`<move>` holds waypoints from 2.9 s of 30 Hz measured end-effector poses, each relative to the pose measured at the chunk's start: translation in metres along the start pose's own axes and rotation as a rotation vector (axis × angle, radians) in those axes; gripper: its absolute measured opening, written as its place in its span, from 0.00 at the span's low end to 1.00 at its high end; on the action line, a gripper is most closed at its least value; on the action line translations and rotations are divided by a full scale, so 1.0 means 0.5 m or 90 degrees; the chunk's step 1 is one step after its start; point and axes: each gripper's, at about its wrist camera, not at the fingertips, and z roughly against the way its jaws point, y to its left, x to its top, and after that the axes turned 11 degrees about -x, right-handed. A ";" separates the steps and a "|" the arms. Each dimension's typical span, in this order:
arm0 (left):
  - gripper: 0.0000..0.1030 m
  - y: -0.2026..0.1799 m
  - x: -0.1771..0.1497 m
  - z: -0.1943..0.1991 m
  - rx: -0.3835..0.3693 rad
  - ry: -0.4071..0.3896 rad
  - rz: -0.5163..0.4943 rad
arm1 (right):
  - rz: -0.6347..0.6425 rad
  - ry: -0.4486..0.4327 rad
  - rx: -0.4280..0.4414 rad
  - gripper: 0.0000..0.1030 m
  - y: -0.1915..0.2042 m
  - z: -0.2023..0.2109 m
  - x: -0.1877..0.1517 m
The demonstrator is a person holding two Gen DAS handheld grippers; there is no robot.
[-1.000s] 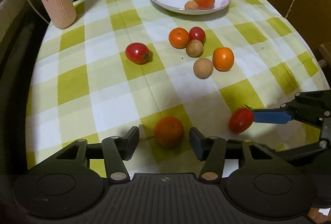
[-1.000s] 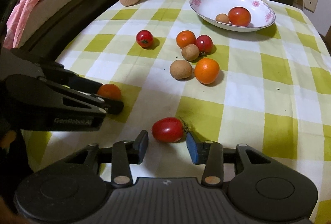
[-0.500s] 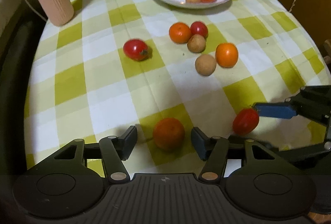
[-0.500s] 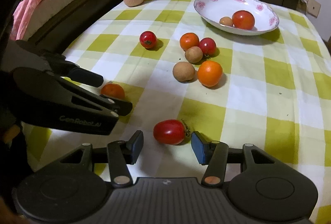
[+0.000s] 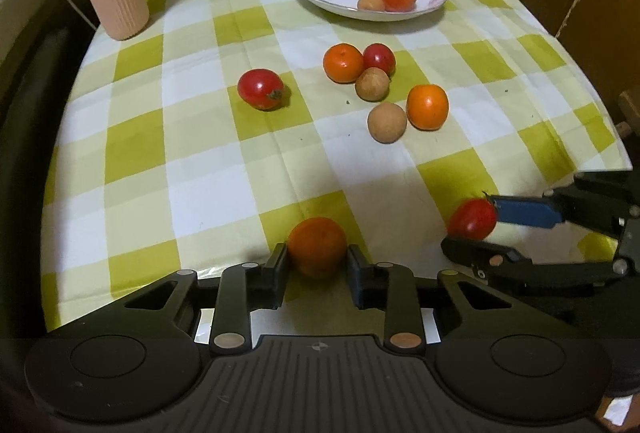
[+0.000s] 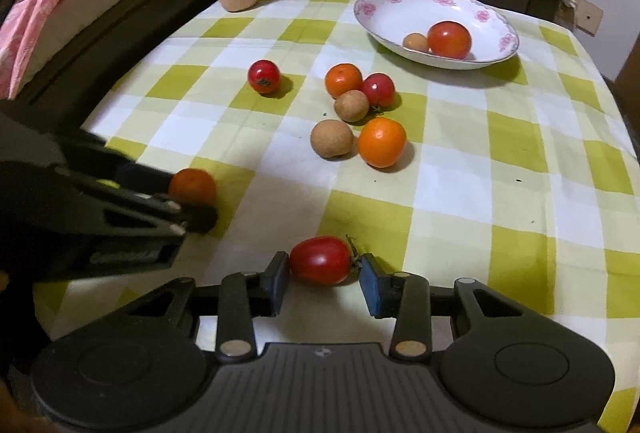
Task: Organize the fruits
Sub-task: 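Lift the tangerine and plum tomato and carry both toward the white bowl, then lower the tangerine into the bowl and open the left gripper while the right holds the tomato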
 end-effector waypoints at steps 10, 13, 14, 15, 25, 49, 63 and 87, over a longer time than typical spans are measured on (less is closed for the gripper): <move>0.36 -0.026 0.002 0.027 -0.031 -0.025 -0.030 | -0.038 0.005 -0.058 0.36 -0.006 0.041 -0.017; 0.36 -0.029 0.008 0.035 -0.034 -0.037 -0.028 | -0.041 0.009 -0.089 0.36 -0.012 0.055 -0.015; 0.36 -0.030 0.011 0.036 -0.037 -0.039 -0.026 | -0.043 0.010 -0.096 0.36 -0.016 0.059 -0.012; 0.36 -0.031 0.013 0.038 -0.038 -0.042 -0.026 | -0.045 0.008 -0.103 0.36 -0.019 0.064 -0.009; 0.36 -0.029 0.072 0.034 -0.039 -0.062 0.000 | -0.049 -0.039 -0.093 0.36 -0.035 0.080 0.055; 0.35 -0.020 0.300 -0.035 -0.025 -0.093 0.006 | -0.121 -0.078 -0.080 0.36 -0.163 -0.017 0.246; 0.35 -0.007 0.365 -0.106 -0.014 -0.084 -0.002 | -0.112 -0.086 -0.104 0.36 -0.202 -0.100 0.313; 0.45 -0.001 0.371 -0.131 0.013 -0.092 -0.025 | -0.125 -0.092 -0.094 0.36 -0.213 -0.158 0.351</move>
